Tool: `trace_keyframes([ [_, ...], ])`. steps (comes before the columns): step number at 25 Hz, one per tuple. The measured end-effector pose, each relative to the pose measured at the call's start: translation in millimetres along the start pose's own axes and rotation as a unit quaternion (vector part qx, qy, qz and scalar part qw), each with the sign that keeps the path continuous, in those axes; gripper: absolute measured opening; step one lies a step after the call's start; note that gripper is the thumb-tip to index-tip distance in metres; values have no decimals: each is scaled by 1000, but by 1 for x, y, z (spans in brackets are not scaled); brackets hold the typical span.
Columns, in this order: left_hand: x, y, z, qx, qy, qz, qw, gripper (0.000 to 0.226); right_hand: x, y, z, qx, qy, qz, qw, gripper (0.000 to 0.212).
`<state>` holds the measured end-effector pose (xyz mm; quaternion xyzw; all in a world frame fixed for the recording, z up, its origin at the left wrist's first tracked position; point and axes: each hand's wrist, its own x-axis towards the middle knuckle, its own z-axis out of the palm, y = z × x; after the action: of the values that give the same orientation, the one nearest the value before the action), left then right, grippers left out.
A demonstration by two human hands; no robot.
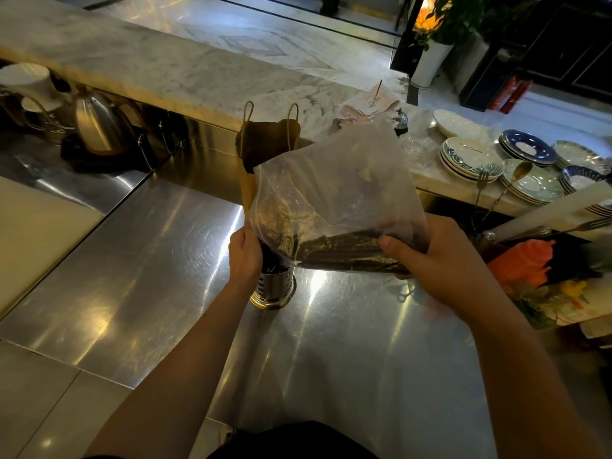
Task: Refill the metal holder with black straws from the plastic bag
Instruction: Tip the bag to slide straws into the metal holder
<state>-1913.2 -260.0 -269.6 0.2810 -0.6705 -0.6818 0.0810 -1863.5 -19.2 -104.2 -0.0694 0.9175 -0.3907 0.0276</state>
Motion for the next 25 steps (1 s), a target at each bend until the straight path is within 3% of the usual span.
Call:
trace_keyframes([
  [10,0,-2,-1,37,-25,17,999,49,2,-14,1,-6,0,-23,1000,19],
  [16,10,-15,-21,117,-122,119,978,29,19,-22,-6,-11,-25,-17,999,17],
  [21,3,-22,-40,96,-168,167,967,35,31,-27,-8,-75,-45,-34,996,15],
  [23,-6,-24,-43,134,-187,165,959,30,33,-32,-10,-82,-51,-44,994,10],
  [25,-15,-27,-44,180,-204,158,949,44,36,-36,-12,-96,-59,-60,992,12],
])
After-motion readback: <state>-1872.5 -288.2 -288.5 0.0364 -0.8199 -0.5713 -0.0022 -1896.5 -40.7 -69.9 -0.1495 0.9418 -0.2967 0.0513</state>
